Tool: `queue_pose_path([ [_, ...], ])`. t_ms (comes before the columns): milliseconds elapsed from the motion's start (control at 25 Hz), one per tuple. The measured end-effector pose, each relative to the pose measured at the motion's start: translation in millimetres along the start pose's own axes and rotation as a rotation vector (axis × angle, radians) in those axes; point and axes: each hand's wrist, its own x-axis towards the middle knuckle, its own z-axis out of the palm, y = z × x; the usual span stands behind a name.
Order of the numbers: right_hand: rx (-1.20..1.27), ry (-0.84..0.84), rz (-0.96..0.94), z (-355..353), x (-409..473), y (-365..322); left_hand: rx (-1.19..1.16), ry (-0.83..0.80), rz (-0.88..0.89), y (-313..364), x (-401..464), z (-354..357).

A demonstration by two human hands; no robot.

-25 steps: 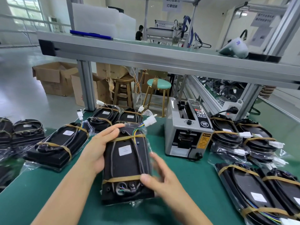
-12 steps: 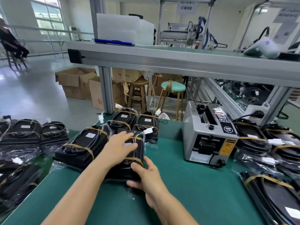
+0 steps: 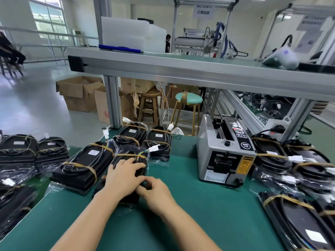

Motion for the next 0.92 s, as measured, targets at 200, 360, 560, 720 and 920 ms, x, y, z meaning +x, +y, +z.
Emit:
queue_pose_path([
  [200, -0.419, 0.108, -0.081, -35.8, -23.8, 27.9, 0.017, 0.056, -0.005, 1.6, -1.9, 3.9],
  [360, -0.648, 0.242, -0.095, -94.2, -70.4, 65.3, 0.118, 0.063, -0.034, 8.3, -5.7, 0.9],
  [560, -0.756, 0.528, 0.061, -171.6, -129.3, 117.3, -0.153, 0.377, 0.112, 53.7, -31.8, 11.2],
  [720, -0.765, 0.591, 0.199, -223.6, -142.5, 142.8, -0.517, 0.24, 0.195, 108.4, -59.5, 35.9],
  [920, -0.762, 0.395, 0.516, -243.9, -134.8, 160.1, -0.676, 0.065, 0.211, 143.2, -70.5, 73.2],
])
